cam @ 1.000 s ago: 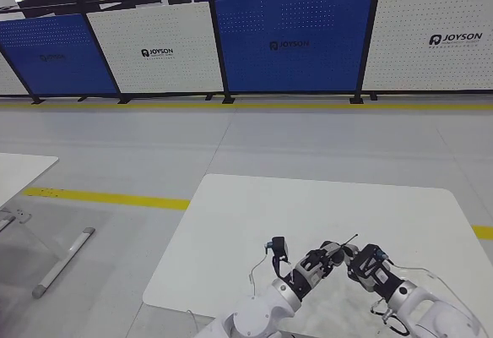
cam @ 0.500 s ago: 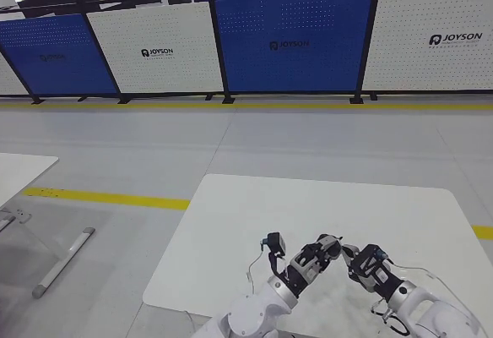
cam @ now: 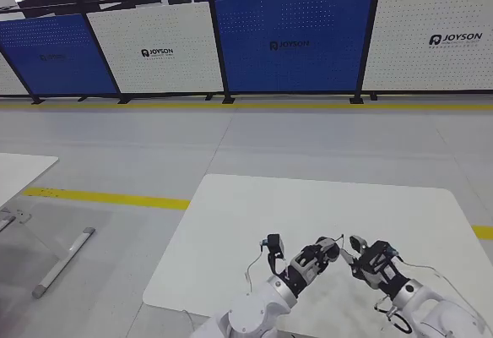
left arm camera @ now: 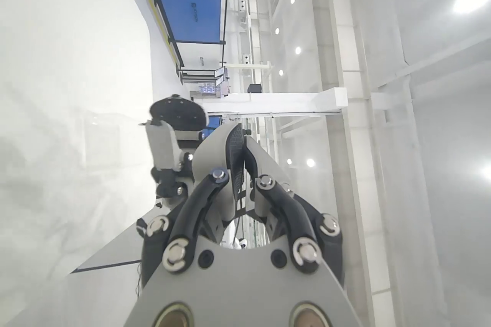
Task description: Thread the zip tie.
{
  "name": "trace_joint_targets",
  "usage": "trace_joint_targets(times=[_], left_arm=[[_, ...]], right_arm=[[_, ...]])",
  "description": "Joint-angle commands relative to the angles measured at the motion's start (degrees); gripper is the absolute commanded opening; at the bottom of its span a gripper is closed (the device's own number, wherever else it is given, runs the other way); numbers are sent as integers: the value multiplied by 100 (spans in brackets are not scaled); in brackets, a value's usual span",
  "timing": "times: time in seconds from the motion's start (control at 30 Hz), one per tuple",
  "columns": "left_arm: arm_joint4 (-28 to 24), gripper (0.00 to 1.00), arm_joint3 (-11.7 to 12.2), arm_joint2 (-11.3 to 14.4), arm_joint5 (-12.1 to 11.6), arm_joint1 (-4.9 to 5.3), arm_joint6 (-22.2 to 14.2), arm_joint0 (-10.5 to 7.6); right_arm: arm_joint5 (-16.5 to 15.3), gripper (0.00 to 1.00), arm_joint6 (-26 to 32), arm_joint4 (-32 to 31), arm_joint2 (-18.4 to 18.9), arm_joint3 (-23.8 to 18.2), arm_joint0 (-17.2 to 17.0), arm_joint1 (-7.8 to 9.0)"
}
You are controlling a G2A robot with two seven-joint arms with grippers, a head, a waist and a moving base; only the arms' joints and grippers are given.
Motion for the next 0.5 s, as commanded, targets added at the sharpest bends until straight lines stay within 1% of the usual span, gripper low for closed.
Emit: trace_joint_targets(times=[0.0,0.1,0.13,0.23,0.33,0.47], left_arm=[[-85,0,26,-53,108,9,-61,-13],[-105,0,54,-137,212,27,-96,-17],[-102,0,66,-166,273,35,-113,-12],[-149,0,74,-256,359,56,-152,14],[-254,0,106,-374,373,74,-185,45],[-307,0,214,-436,433,90,-266,42]], right_arm=[[40,100,-160,96,151,-15,-110,8],[105,100,-401,238,366,-53,-295,19],[134,100,-520,329,482,-54,-374,24],[184,100,-915,609,802,-38,-619,38],[192,100,-1310,884,1139,-2,-904,51],[137,100,-1621,1160,1520,38,-1237,63]])
